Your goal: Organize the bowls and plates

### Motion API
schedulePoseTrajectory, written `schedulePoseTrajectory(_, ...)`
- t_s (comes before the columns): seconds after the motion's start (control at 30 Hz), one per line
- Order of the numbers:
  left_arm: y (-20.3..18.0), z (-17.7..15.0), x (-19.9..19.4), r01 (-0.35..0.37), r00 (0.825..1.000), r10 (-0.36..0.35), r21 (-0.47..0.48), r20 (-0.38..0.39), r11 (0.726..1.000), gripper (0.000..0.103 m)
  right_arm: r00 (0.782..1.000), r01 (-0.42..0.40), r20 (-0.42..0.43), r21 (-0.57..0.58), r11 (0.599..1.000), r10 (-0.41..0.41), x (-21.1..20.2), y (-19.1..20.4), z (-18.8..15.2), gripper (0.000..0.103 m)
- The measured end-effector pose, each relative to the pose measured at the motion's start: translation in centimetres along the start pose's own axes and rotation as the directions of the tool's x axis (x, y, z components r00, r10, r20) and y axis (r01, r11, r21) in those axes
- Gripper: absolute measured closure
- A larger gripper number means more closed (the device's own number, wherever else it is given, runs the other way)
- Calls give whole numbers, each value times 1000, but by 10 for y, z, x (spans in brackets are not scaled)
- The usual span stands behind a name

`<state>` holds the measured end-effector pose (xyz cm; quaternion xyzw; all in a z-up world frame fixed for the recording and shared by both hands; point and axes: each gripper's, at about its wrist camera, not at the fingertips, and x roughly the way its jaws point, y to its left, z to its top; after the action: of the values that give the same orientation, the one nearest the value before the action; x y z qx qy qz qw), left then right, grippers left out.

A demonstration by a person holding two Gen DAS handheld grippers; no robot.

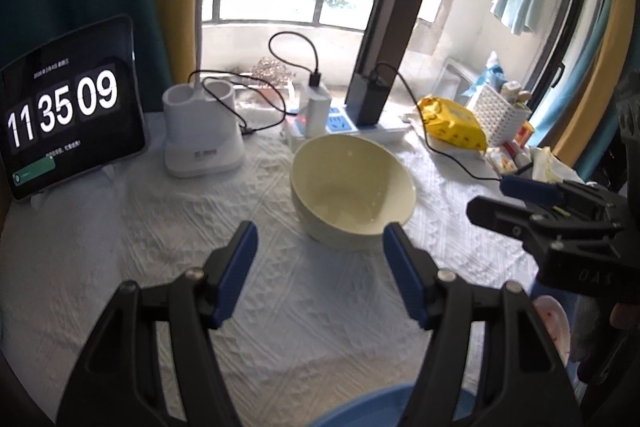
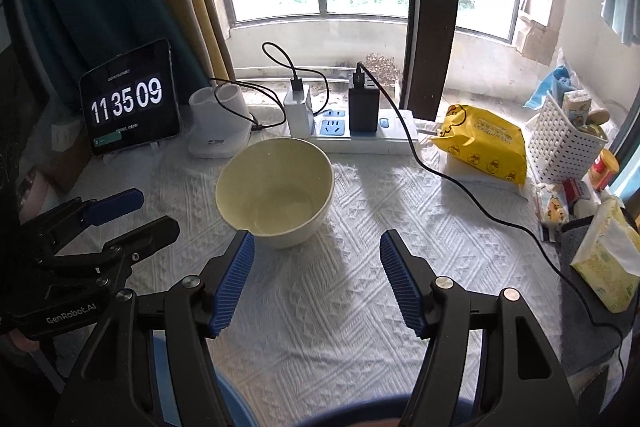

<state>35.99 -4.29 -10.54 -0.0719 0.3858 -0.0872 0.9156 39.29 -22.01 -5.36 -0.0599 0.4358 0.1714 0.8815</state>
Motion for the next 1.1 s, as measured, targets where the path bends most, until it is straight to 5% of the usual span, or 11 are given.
schedulePoseTrajectory(0.63, 22, 6, 67, -11, 997, 8, -33, -74, 999, 37, 997, 13, -76, 82, 997, -7, 62, -15, 14, 56)
schedulePoseTrajectory(0.97, 18, 9, 74, 19, 996, -22, -37, -83, 999, 38, 991, -16, -127, 151, 988, 36, 78, -16, 18, 57)
schedulePoseTrajectory(1.1, 17, 11, 76, 18, 996, -21, -34, -91, 999, 49, 985, -14, -166, 160, 987, 41, 88, -15, 18, 57)
